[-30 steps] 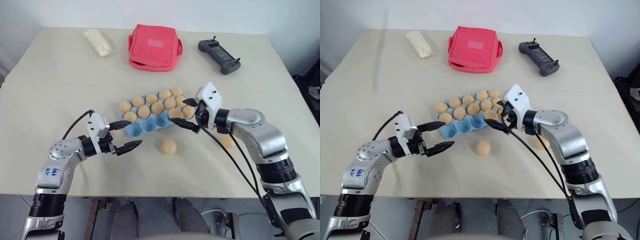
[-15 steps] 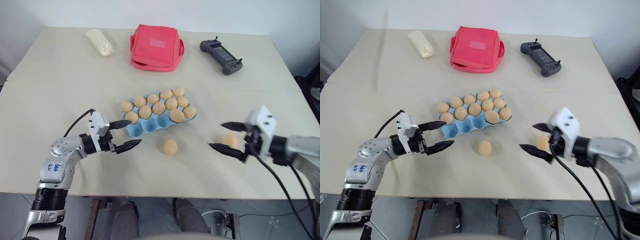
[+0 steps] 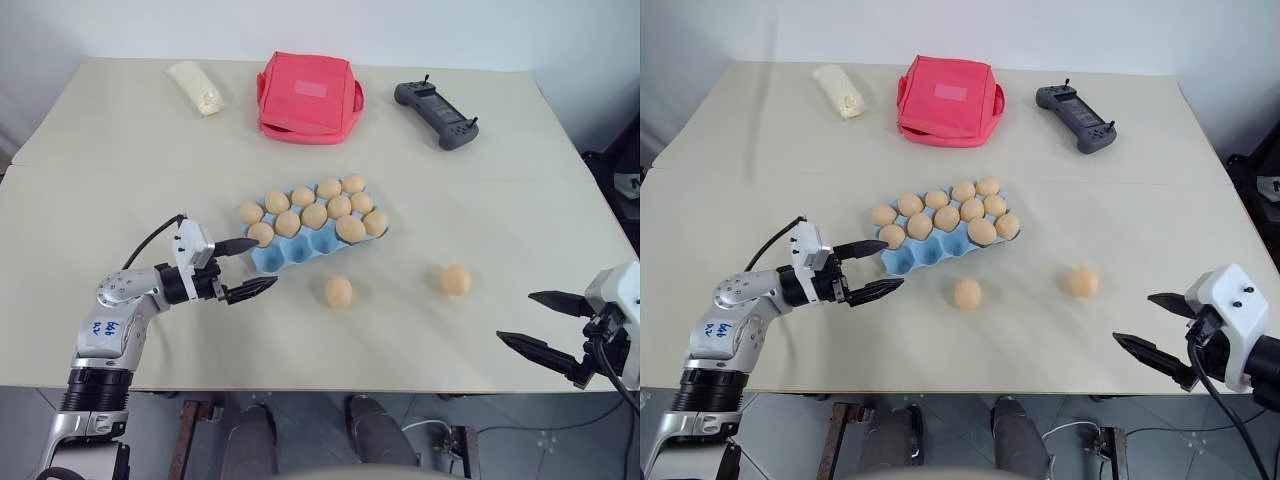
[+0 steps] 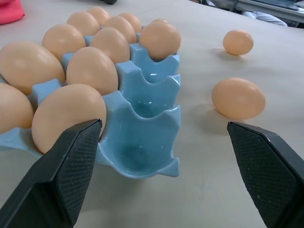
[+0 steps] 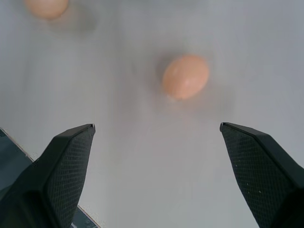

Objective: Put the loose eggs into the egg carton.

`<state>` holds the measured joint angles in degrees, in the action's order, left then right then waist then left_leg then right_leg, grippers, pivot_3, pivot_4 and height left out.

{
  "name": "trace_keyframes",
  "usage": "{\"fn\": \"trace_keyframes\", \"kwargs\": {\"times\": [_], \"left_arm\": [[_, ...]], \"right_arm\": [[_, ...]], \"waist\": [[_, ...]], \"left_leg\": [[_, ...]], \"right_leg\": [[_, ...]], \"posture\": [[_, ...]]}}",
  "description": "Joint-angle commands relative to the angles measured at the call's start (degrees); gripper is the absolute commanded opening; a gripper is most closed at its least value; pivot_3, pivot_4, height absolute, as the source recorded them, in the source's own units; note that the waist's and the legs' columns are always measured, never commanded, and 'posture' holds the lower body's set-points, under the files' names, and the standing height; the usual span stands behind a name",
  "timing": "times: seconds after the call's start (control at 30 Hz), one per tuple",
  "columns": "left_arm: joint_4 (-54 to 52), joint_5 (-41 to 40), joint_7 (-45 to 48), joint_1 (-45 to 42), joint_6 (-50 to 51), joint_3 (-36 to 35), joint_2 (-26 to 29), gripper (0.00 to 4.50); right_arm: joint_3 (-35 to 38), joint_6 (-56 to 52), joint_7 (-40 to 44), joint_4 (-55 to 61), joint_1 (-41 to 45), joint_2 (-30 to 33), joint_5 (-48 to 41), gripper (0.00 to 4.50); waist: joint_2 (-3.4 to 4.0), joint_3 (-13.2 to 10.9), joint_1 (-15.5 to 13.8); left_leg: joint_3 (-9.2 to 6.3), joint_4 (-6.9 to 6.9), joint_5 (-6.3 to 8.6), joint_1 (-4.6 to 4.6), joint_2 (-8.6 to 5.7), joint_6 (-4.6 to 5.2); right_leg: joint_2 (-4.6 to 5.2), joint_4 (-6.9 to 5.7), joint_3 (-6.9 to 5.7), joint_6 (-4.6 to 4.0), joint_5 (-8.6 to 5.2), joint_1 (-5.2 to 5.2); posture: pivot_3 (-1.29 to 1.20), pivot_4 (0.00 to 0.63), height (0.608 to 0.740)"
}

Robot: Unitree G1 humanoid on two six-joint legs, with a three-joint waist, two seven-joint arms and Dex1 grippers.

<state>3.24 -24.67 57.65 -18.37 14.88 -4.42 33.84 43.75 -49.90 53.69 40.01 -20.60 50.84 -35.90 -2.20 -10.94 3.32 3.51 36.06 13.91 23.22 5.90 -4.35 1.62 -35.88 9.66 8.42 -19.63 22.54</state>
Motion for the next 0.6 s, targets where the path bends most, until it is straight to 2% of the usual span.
{"fn": "trace_keyframes", "kwargs": {"times": [0.03, 0.2, 0.33, 0.6], "left_arm": [[-0.34, 0.13, 0.20, -1.48, -0.80, -0.11, -0.06, 4.50], [-1.39, 0.06, -0.66, -1.19, -0.68, -0.21, -0.39, 4.50], [-2.85, -0.14, -1.64, -0.07, -0.51, -0.59, -0.45, 4.50], [-7.39, -1.31, -3.86, 3.87, 0.55, -2.19, -0.08, 4.50]], "right_arm": [[-4.01, 3.70, -3.66, -1.85, 4.32, -2.52, 0.31, 4.42], [-15.67, 6.66, -10.43, -9.41, 15.30, -5.93, 4.22, 4.42], [-22.21, 8.22, -13.23, -16.19, 22.31, -7.79, 6.89, 4.42], [-30.07, 8.41, -12.90, -24.62, 28.30, -8.62, 8.87, 4.42]], "waist": [[-0.01, 0.01, 0.07], [-0.01, 0.01, 0.39], [0.01, 0.00, 0.23], [0.02, -0.01, -0.04]], "left_leg": [[0.00, 0.01, 0.00, 0.00, 0.00, 0.00], [0.01, 0.01, -0.04, -0.01, -0.01, 0.04], [0.01, -0.06, -0.05, 0.00, -0.01, 0.03], [0.02, -0.12, 0.00, 0.02, 0.01, 0.00]], "right_leg": [[0.00, 0.00, 0.00, -0.01, 0.01, 0.00], [0.00, 0.03, 0.04, -0.15, 0.02, 0.00], [0.00, 0.00, 0.05, 0.06, 0.12, 0.04], [0.00, -0.02, 0.02, 0.42, 0.21, 0.09]], "posture": [[0.00, 0.150, 0.740], [0.00, 0.150, 0.740], [0.00, 0.150, 0.740], [0.00, 0.150, 0.740]]}}
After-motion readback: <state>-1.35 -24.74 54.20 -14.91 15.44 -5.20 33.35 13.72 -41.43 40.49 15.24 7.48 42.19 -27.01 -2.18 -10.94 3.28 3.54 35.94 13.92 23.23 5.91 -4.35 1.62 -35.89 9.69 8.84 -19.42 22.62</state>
